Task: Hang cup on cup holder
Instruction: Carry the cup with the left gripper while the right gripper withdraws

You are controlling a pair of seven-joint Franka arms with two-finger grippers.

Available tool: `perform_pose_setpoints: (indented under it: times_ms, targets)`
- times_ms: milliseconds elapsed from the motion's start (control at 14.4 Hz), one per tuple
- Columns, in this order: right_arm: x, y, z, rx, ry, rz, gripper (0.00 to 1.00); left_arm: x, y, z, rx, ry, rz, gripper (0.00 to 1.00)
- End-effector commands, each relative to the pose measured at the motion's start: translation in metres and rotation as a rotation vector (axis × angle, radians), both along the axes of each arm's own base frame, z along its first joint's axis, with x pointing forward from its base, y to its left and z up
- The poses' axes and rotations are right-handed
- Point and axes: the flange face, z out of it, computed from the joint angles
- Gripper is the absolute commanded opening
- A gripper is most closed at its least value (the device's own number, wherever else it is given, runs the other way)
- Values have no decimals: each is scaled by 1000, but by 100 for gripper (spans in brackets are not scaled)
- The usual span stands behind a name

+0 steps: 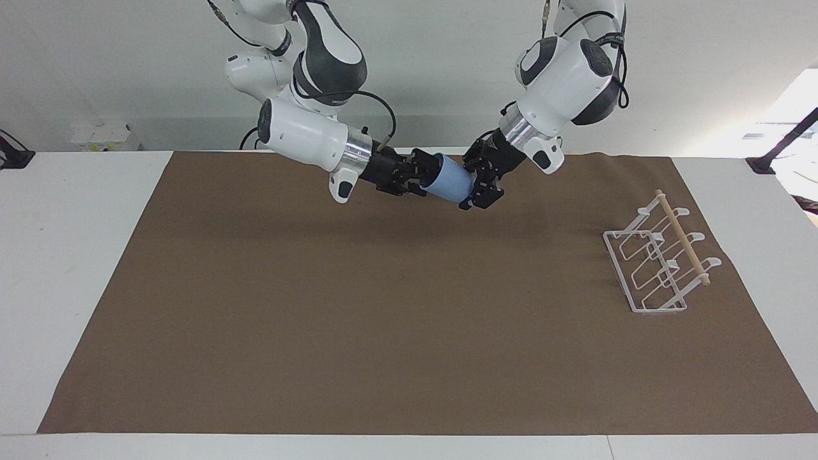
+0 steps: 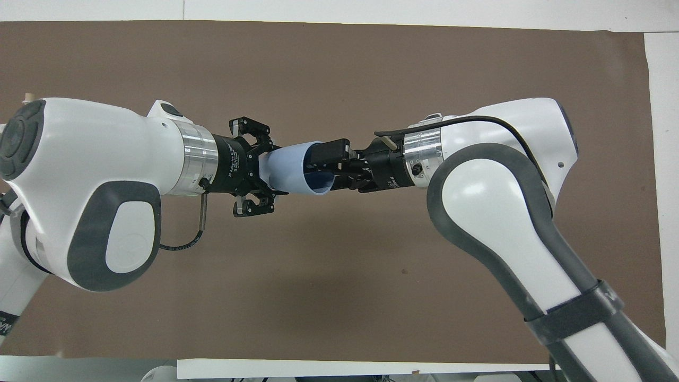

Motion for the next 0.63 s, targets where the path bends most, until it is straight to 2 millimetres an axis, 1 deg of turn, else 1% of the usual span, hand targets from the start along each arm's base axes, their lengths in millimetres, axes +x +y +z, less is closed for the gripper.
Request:
perform_pose_setpoints:
  times_ms: [0,139,209,278,348,417,487,557]
  targets:
    - [8,-43,0,-72,11,21,99,12,23,0,101,-6,-30,0]
    - [7,-70,13,-155,-31,39,99,26,56,-2,175,6,-15,0]
    - [8,-88,16,-212,-46,49,99,33,68,2,238,-1,-27,0]
    - [8,-104,16,-268,-48,69,99,36,73,1,292,21,-43,0]
    - [9,-122,15,-324,-45,81,99,44,90,5,332,40,-30,0]
    - [10,-144,16,-383,-47,82,99,49,106,8,397,30,-26,0]
    - [10,-164,16,-450,-48,93,99,51,113,7,472,7,-35,0]
    - [11,-184,16,-509,-47,95,99,52,117,1,558,-26,-55,0]
